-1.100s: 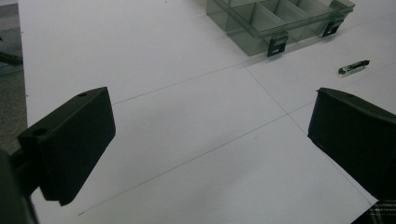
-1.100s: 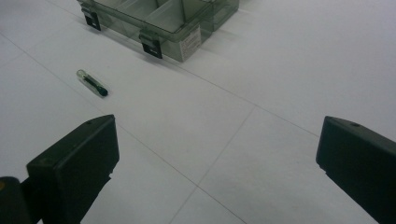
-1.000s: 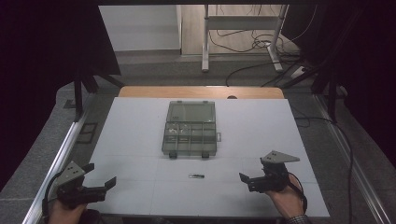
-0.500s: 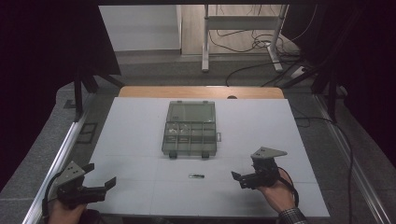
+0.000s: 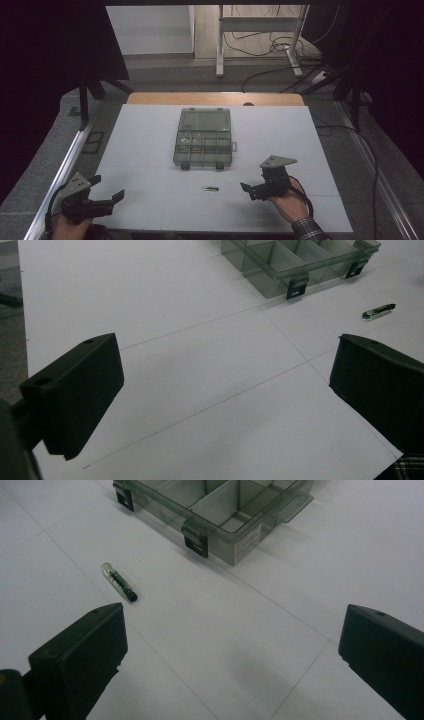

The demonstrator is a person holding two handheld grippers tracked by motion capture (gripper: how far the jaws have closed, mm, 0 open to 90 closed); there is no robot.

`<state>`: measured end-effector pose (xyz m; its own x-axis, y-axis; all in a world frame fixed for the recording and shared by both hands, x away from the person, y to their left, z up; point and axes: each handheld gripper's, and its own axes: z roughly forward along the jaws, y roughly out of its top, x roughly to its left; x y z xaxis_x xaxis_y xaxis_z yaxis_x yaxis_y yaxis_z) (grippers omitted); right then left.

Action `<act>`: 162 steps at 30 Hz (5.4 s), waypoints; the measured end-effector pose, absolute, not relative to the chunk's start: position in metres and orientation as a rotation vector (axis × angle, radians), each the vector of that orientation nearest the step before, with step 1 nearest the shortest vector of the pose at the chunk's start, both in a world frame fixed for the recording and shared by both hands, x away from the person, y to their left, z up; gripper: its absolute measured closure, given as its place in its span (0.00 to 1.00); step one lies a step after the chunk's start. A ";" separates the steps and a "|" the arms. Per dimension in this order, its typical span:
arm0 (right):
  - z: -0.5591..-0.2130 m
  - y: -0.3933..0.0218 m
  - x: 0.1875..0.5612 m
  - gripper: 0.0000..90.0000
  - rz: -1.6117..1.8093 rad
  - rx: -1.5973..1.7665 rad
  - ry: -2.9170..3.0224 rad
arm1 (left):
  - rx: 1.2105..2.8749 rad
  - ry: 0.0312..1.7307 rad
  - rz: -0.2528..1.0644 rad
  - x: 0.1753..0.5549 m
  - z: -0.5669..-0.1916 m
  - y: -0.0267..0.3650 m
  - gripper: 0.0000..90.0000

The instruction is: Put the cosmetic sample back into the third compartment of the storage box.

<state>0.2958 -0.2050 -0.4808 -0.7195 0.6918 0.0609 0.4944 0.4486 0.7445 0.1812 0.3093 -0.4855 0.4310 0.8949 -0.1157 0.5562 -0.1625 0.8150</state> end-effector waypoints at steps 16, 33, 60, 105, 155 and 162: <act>-0.483 -0.188 0.308 0.00 1.109 1.033 2.514 | 1.840 1.241 0.502 0.182 -0.486 0.310 0.02; -0.487 -0.162 0.318 0.00 1.016 1.068 2.565 | 1.842 1.240 0.499 0.182 -0.486 0.310 0.02; -0.495 -0.110 0.324 0.50 0.923 0.874 2.770 | 1.847 1.239 0.499 0.182 -0.486 0.310 0.02; -0.497 -0.094 0.322 0.89 0.893 0.755 2.826 | 1.843 1.238 0.486 0.183 -0.486 0.311 0.02; -0.471 -0.099 0.357 0.89 1.018 0.848 2.652 | 1.841 1.245 0.479 0.183 -0.486 0.311 0.02; -0.473 -0.096 0.366 0.89 1.013 0.863 2.638 | 1.841 1.245 0.479 0.183 -0.486 0.311 0.02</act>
<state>0.3663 -0.0960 -0.4726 -0.8132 0.5810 0.0326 0.4535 0.5977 0.6611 0.1833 0.3112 -0.4863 0.4330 0.8909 -0.1371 0.5695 -0.1525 0.8077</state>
